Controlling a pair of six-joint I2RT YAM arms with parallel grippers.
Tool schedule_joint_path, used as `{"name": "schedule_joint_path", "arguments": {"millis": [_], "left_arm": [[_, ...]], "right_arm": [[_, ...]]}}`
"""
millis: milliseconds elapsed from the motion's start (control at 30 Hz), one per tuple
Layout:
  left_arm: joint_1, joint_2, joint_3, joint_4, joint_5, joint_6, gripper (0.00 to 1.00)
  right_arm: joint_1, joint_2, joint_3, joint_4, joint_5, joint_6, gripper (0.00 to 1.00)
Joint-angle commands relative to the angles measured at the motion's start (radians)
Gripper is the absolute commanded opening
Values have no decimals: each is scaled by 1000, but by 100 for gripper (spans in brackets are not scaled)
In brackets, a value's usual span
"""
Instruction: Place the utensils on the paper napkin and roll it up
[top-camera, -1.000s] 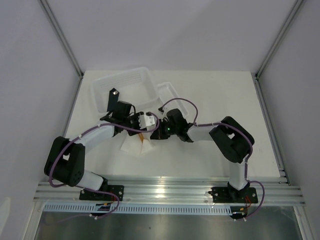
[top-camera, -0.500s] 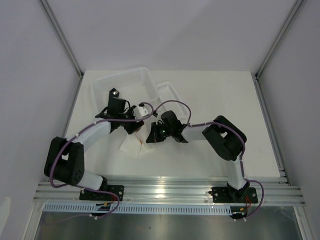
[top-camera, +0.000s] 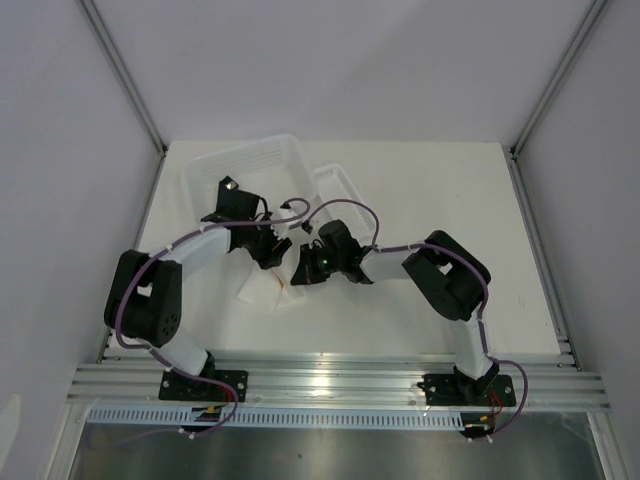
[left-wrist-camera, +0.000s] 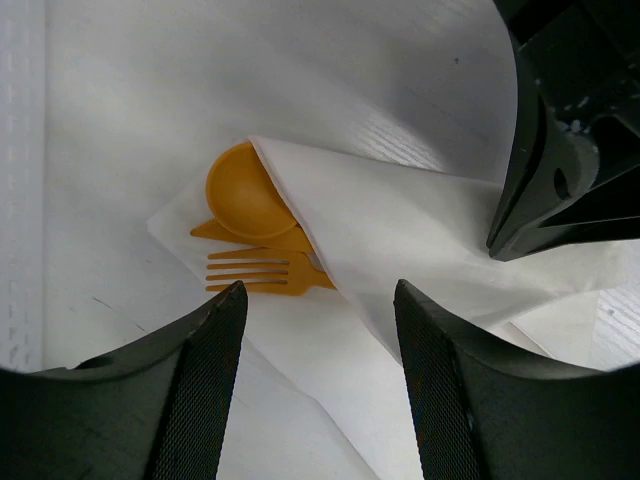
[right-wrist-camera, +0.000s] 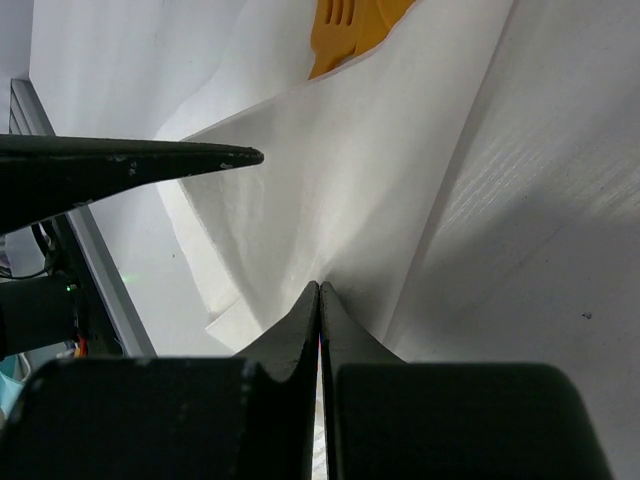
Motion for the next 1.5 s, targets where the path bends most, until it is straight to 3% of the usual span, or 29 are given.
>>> {"name": "schedule_joint_path", "arguments": {"millis": [0,267,467,733,967,1467], "left_arm": [[4,26,72,-87,-10,-49,64],[6,101,154,-264,-33,-90,65],[6,127,180,-325,35,-80,62],[6,170,226,-387,36,-61,40],[15,184,235,-414,46,-60,59],[38,261,331,-455,92,-120,60]], "right_arm": [[9,-3,36,-9,21,-23,0],[14,-20,45,-34,40,-39,0],[15,-21,51,-41,46,-42,0],[15,-24,54,-46,52,-40,0],[15,-32,47,-32,53,-26,0],[35,-60,-85,167,184,153,0]]}}
